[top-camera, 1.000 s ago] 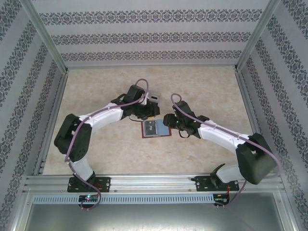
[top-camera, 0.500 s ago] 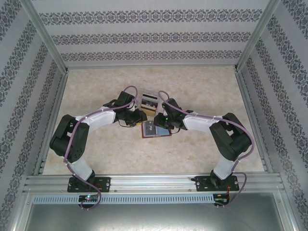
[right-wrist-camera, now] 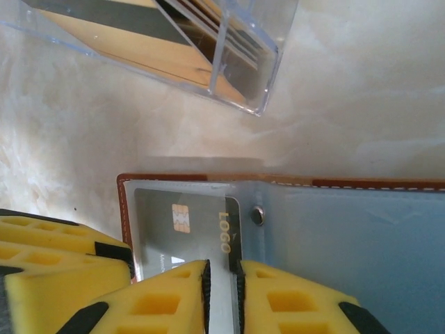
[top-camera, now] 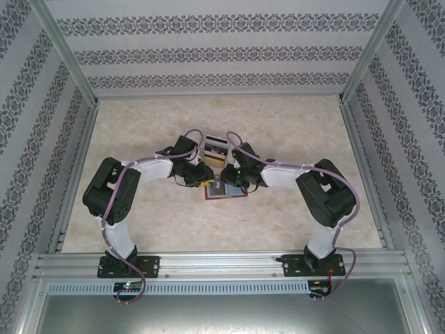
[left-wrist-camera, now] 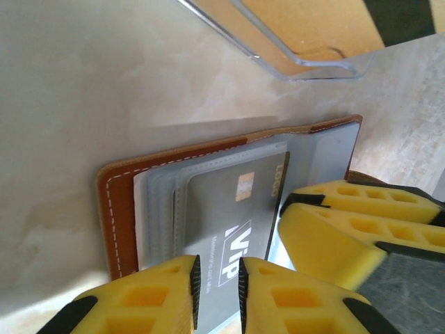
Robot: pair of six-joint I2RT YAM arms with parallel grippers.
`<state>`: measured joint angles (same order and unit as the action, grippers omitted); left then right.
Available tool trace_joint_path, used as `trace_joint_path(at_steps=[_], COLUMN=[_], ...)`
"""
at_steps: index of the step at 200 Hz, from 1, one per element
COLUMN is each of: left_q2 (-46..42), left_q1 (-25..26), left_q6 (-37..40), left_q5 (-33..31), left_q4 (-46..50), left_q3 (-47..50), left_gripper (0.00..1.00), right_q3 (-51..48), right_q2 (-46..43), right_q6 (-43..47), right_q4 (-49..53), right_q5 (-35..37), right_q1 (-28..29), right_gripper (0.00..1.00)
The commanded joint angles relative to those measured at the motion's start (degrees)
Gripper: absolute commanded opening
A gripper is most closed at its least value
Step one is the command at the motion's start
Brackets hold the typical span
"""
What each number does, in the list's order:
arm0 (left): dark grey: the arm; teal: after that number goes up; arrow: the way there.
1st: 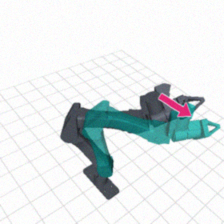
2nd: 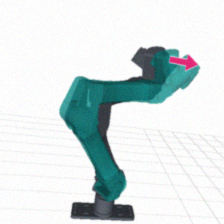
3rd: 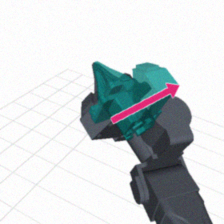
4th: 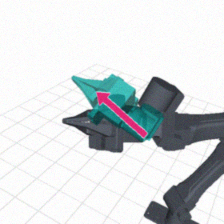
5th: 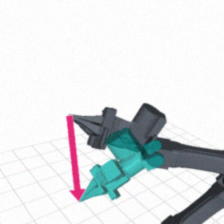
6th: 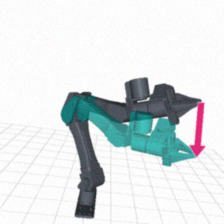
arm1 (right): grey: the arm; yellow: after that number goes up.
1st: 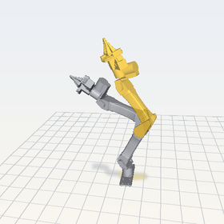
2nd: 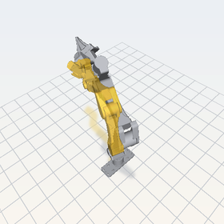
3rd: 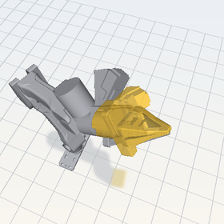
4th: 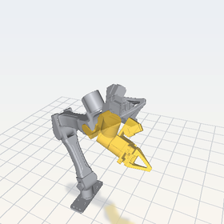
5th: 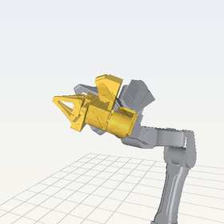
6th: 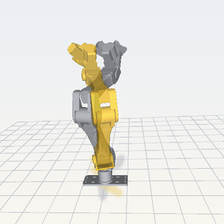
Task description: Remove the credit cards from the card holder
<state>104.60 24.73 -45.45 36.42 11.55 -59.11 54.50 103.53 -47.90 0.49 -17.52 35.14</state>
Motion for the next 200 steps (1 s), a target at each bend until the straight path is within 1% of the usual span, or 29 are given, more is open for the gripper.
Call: trace_joint_path(at_steps=[1,90,123,143,171,200], left_q2=[1.2,3.94,4.3,4.19,4.08,4.12], left_q1=[-0.09,-0.11,-0.08,-0.11,-0.06,-0.11], left_q6=[0.24,0.68,0.8,1.06,1.24,1.47], left_q5=[0.85,-1.16,-1.48,-1.97,-2.45,-2.52], left_q4=[-0.83,1.63,1.79,2.19,2.51,2.6], left_q3=[-1.16,-0.58,-0.18,-0.08,0.12,-0.05], left_gripper=[0.24,0.22,0.21,0.21,0.21,0.21], right_q3=[1.31,0.1,-0.19,-0.44,-1.19,-1.26], right_q2=[1.01,0.51,0.89,0.3,-0.32,-0.22], right_q6=[-0.59,-1.13,-1.48,-1.63,-1.89,-1.95], right_q4=[-0.84,-0.1,-0.58,0.11,0.46,0.11], right_q5=[-1.49,0.79,0.31,1.8,3.34,3.04], right_q1=[0.18,-0.25,-0.31,-0.34,-0.56,-0.52], right_gripper=[0.2,0.2,0.18,0.17,0.18,0.19])
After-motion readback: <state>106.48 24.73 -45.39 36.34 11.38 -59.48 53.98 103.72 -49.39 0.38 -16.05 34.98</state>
